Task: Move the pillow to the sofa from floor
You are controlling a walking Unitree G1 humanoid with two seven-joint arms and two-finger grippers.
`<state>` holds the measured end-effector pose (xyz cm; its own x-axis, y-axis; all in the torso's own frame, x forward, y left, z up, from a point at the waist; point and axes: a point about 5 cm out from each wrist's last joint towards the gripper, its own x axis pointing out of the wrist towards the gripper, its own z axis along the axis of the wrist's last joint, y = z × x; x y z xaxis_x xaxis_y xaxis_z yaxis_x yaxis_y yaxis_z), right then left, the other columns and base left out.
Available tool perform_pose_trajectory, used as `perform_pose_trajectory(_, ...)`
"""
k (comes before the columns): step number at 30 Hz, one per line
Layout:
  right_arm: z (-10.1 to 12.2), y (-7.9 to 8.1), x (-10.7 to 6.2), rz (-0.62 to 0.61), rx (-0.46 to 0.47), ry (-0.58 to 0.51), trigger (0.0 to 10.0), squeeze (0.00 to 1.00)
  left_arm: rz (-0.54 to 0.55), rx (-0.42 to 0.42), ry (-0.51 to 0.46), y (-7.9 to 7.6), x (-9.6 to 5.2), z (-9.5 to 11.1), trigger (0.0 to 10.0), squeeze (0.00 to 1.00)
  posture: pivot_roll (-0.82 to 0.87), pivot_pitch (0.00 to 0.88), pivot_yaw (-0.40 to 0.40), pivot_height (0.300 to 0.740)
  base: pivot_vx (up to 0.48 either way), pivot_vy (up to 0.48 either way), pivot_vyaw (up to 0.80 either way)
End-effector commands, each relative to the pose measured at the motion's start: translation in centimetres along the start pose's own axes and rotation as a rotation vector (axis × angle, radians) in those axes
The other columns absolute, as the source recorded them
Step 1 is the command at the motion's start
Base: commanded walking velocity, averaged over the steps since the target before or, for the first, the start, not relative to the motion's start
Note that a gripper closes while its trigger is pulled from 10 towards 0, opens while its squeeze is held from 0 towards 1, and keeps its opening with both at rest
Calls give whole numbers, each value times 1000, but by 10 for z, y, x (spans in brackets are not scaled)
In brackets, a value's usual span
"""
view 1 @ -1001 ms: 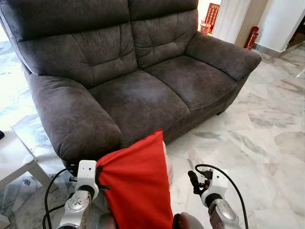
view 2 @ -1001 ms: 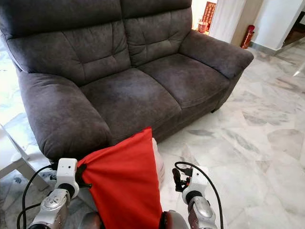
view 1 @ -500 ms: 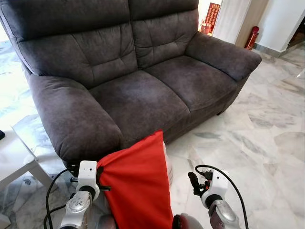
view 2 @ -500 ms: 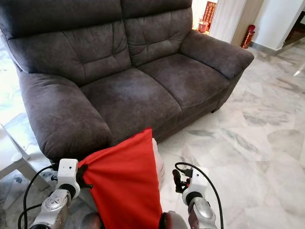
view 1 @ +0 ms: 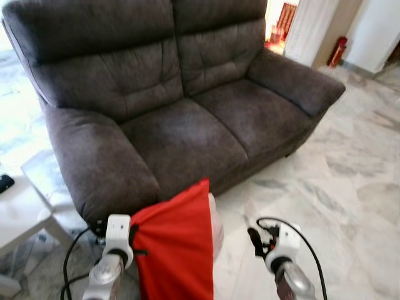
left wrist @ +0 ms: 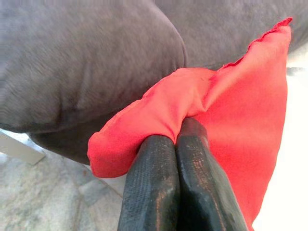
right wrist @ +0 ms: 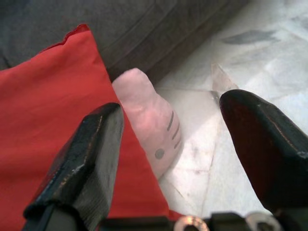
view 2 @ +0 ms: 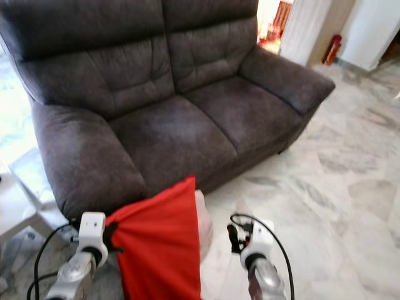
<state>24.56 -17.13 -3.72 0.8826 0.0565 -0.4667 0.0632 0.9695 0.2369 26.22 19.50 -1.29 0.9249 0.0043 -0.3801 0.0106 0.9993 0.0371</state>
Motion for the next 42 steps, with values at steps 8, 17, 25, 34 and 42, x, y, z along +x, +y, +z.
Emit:
perform_pose_trajectory(8,-3,-2,-1,-5,2,25,10000,0,26,6,-114,8,6,24,10000,0,65,0,-64,740,0,0,0)
perform_pose_trajectory(17,4,1,2,6,-5,2,10000,0,3,-10,-135,5,11,33,10000,0,66,0,-66,740,0,0,0)
perform_pose_trajectory(25,7,3,4,7,1,-17,10000,0,-21,-13,-135,2,10,33,10000,0,72,0,-69,740,0,0,0)
perform_pose_trajectory(34,10,7,6,18,0,-32,10000,0,-32,-44,-142,1,8,30,10000,0,73,0,-73,740,-59,0,0)
perform_pose_trajectory(42,14,10,7,28,-8,-51,10000,0,-40,-46,-147,1,8,31,10000,0,76,0,-75,740,-286,0,0)
